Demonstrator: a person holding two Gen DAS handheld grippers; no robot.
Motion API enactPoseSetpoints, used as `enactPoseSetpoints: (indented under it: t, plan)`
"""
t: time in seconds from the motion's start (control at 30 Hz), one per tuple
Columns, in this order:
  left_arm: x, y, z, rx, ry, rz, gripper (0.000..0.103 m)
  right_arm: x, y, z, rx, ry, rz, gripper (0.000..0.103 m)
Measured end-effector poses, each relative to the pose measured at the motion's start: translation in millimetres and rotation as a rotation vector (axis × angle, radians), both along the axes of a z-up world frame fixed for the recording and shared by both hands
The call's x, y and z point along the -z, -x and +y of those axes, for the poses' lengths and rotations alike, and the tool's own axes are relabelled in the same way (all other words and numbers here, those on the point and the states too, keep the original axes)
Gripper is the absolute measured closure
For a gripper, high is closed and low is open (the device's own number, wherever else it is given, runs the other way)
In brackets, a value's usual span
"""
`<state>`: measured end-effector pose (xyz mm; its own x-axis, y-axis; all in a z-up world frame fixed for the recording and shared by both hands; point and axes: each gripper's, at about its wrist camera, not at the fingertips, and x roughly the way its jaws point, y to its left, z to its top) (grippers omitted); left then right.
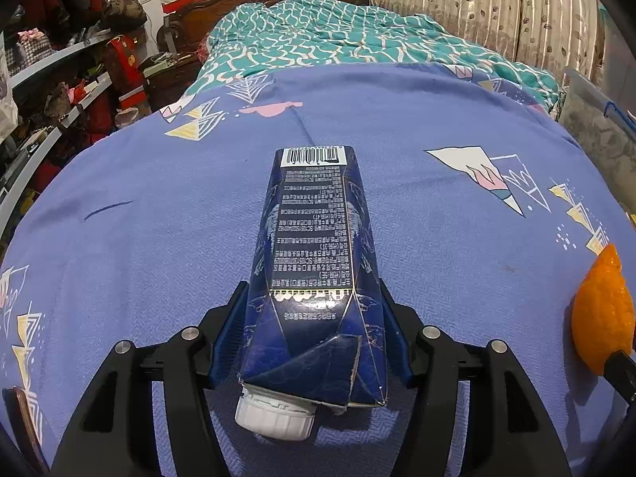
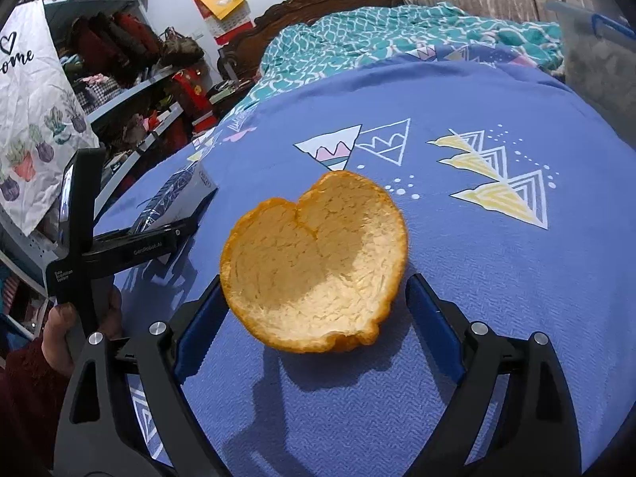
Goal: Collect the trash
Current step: 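Lift the milk carton with the left tool while the right lifts the peel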
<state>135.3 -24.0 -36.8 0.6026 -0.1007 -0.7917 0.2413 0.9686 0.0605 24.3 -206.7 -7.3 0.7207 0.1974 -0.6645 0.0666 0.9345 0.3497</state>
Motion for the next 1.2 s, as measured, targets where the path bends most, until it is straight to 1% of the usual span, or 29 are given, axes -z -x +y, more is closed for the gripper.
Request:
enactPoseSetpoints:
  t: [0.87, 0.97, 1.07, 1.13, 1.2]
  plan:
    - [1, -2, -2, 0.008, 0.001, 0.005, 0.039, 2, -2, 3, -0.006, 0.003, 0.019, 0.014]
    - [-1, 0, -2, 0.011, 0.010, -0.007, 0.037, 2, -3, 3, -0.009, 0.004, 0.025, 0.014]
    - [-8, 6, 2, 0.027, 0.045, -0.047, 0.029, 3, -4, 4, -0.012, 0.003, 0.030, 0.014]
    - [-14, 11, 9, 0.041, 0.095, -0.071, 0.021, 4, -6, 4, -0.013, 0.004, 0.034, 0.014]
    - [-18, 10, 17, 0.038, 0.151, -0.062, 0.017, 4, -6, 4, -0.011, 0.003, 0.038, 0.014]
